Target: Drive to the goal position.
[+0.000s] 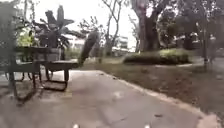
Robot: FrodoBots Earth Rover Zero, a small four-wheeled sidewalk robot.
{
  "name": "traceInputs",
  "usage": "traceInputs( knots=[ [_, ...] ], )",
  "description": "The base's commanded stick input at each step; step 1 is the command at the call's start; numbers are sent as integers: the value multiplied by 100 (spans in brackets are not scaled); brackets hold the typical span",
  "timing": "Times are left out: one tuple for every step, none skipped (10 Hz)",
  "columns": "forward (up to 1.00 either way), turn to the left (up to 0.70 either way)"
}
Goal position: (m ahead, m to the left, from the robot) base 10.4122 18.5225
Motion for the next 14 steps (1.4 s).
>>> traceInputs(
  knots=[
    [100,0],
    [100,0],
    [100,0],
    [100,0],
    [100,29],
    [100,40],
    [100,40],
    [100,40],
    [100,40],
    [100,40],
    [100,40],
    [100,16],
    [100,0],
    [100,0]
  ],
)
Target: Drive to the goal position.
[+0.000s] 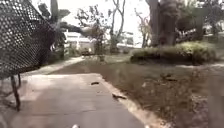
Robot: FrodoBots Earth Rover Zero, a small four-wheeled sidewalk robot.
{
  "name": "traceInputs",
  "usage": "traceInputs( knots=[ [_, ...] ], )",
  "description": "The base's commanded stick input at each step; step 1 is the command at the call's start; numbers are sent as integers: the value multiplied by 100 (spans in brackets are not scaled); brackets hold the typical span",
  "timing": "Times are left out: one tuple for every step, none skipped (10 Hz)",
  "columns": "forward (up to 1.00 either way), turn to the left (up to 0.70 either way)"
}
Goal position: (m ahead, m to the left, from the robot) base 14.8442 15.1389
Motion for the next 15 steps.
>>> traceInputs(
  knots=[
    [100,0],
    [100,0],
    [100,13],
    [100,35],
    [100,40],
    [100,40],
    [100,40],
    [100,40],
    [100,40],
    [100,40],
    [100,40],
    [100,40],
    [100,40],
    [100,40],
    [100,40]
  ],
)
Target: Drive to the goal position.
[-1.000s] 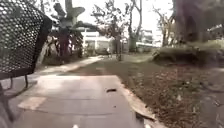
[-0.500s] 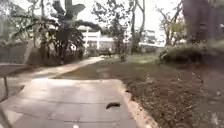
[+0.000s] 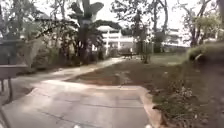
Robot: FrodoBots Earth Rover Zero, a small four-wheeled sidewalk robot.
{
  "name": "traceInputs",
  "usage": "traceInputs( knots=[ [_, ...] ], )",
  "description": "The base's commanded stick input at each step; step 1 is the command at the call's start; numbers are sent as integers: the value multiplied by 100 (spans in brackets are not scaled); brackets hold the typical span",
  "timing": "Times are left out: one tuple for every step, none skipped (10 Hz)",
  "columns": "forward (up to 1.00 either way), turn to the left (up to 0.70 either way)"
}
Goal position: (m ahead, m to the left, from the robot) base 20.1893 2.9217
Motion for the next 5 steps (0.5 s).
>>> traceInputs(
  knots=[
    [100,40],
    [100,40],
    [100,28],
    [100,-7],
    [100,-40]
  ],
)
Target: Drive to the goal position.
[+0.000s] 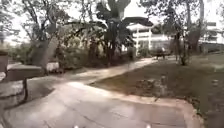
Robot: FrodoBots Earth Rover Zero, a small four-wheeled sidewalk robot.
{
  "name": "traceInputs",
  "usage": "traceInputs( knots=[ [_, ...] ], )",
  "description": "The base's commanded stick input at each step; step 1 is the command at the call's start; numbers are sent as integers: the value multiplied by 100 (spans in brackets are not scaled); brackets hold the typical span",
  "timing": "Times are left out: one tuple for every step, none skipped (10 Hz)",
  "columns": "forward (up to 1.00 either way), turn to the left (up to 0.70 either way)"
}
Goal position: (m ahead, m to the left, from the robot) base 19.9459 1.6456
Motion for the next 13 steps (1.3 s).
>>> traceInputs(
  knots=[
    [100,-40],
    [100,-40],
    [100,-40],
    [100,-40],
    [100,-40],
    [100,-40],
    [100,-40],
    [100,-40],
    [100,-33],
    [100,-7],
    [100,0],
    [100,0],
    [100,0]
  ],
)
